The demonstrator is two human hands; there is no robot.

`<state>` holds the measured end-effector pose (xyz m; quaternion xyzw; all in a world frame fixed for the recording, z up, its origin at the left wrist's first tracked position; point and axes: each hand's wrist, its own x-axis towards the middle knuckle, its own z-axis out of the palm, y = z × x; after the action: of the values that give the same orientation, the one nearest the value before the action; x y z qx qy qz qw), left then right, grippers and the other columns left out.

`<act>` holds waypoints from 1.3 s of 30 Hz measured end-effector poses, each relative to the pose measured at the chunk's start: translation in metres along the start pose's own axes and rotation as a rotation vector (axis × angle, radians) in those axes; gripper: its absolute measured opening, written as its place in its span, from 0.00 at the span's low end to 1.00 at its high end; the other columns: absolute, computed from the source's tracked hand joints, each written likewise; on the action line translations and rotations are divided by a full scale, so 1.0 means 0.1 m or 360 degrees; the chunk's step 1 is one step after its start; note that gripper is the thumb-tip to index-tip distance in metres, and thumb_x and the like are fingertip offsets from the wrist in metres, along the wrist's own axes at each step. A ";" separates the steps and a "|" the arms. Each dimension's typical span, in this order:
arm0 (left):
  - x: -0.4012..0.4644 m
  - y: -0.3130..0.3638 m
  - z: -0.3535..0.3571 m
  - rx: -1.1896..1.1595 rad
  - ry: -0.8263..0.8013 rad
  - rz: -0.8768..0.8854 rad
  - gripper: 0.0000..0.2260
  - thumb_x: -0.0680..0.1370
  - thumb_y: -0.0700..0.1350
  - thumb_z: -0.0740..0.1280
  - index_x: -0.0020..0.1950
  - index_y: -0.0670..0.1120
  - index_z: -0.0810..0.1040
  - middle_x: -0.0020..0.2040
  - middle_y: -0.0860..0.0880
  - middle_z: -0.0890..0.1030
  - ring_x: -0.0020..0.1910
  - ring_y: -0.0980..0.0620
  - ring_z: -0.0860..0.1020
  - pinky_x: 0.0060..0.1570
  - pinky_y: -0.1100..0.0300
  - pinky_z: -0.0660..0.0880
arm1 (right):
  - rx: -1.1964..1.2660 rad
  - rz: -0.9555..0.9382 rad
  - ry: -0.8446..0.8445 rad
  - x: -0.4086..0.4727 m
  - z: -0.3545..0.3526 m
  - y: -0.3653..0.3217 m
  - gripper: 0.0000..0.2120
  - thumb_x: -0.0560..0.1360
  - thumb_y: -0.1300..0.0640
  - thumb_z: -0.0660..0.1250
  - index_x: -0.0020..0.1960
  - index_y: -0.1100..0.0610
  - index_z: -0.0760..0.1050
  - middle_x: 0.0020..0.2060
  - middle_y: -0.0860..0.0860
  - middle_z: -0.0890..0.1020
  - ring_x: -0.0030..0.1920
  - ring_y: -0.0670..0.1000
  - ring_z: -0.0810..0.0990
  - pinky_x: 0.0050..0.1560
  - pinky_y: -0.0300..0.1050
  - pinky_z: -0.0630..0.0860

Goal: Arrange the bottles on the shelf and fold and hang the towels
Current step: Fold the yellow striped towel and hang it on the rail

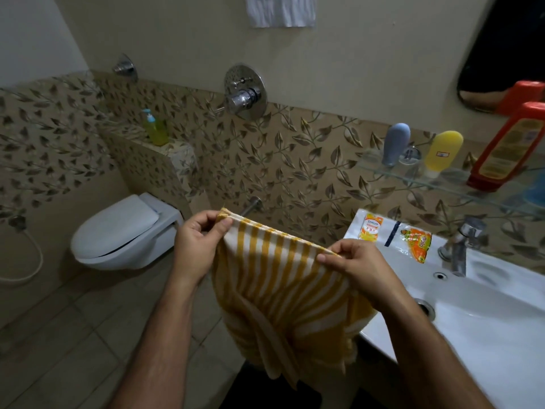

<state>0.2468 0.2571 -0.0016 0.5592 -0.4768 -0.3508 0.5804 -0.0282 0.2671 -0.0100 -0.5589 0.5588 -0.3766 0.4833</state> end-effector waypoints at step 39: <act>0.21 0.45 -0.09 0.0449 0.0491 0.0518 0.02 0.77 0.48 0.70 0.47 0.51 0.80 0.38 0.60 0.78 0.38 0.63 0.76 0.37 0.70 0.71 | -0.0798 -0.0165 -0.0271 0.16 0.41 -0.24 0.13 0.77 0.49 0.69 0.36 0.52 0.73 0.30 0.44 0.75 0.34 0.46 0.75 0.33 0.41 0.68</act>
<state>0.2559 0.2465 0.0467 0.5975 -0.5106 -0.0936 0.6112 0.0188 0.2535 0.0011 -0.7187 0.5625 -0.2024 0.3550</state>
